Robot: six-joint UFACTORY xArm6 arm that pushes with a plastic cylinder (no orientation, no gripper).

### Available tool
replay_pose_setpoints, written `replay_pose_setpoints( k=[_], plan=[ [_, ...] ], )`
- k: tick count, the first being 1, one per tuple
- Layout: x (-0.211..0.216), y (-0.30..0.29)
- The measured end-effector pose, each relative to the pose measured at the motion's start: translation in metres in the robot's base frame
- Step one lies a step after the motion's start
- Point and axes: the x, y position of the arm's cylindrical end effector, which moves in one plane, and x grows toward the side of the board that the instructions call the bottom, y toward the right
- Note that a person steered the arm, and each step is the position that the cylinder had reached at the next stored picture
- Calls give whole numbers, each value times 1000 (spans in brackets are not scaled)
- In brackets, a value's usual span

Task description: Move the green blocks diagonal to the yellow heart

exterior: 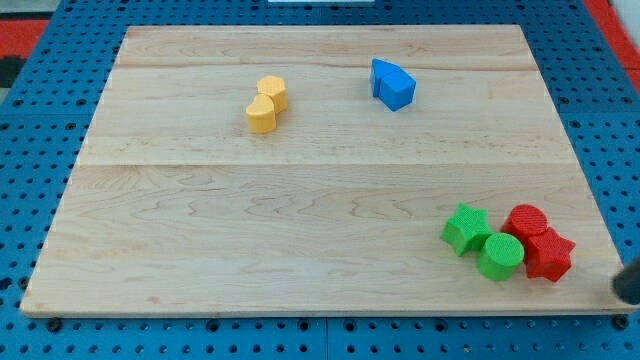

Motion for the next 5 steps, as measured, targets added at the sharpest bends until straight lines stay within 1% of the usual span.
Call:
replay_pose_setpoints(
  k=[1, 2, 4, 5],
  plan=[
    [-24, -57],
    [-61, -105],
    [-107, -149],
    [-116, -156]
  ],
)
